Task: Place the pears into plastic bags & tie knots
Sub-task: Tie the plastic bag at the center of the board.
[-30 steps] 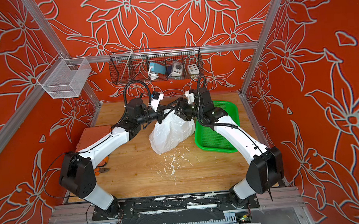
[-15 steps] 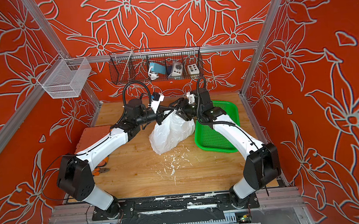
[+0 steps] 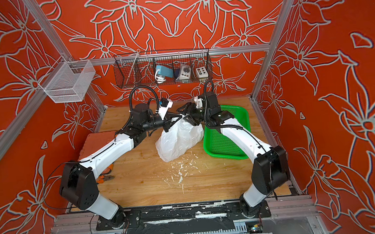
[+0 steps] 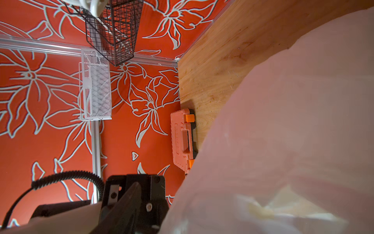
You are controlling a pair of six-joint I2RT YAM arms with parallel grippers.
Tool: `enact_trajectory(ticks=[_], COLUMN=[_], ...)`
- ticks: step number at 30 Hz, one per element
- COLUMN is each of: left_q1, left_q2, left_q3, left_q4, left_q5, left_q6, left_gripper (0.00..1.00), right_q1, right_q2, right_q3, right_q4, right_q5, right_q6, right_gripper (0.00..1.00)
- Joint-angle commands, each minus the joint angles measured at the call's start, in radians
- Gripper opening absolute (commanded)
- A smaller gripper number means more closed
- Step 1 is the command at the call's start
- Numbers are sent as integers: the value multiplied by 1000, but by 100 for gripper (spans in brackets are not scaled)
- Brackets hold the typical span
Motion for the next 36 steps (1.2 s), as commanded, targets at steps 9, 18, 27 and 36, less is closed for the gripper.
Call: enact_trajectory(ticks=[9, 18, 27, 36], left_q1=[-31, -22, 187, 195], left_q2=[15, -14, -152, -49], left_q3=[67, 54, -200, -153], left_q4=[-87, -70, 466, 464], left_q5=[67, 21, 14, 124], left_q6=[79, 12, -504, -591], left_gripper=[0, 15, 47, 54], right_q1=[7, -23, -126, -154], right_q2=[97, 101, 139, 178], right_q3=[96, 36, -80, -71], right_q4=[178, 328, 641, 769], right_q5=[-172, -370, -584, -699], right_q6=[18, -81, -89, -98], right_gripper=[35, 5, 0, 0])
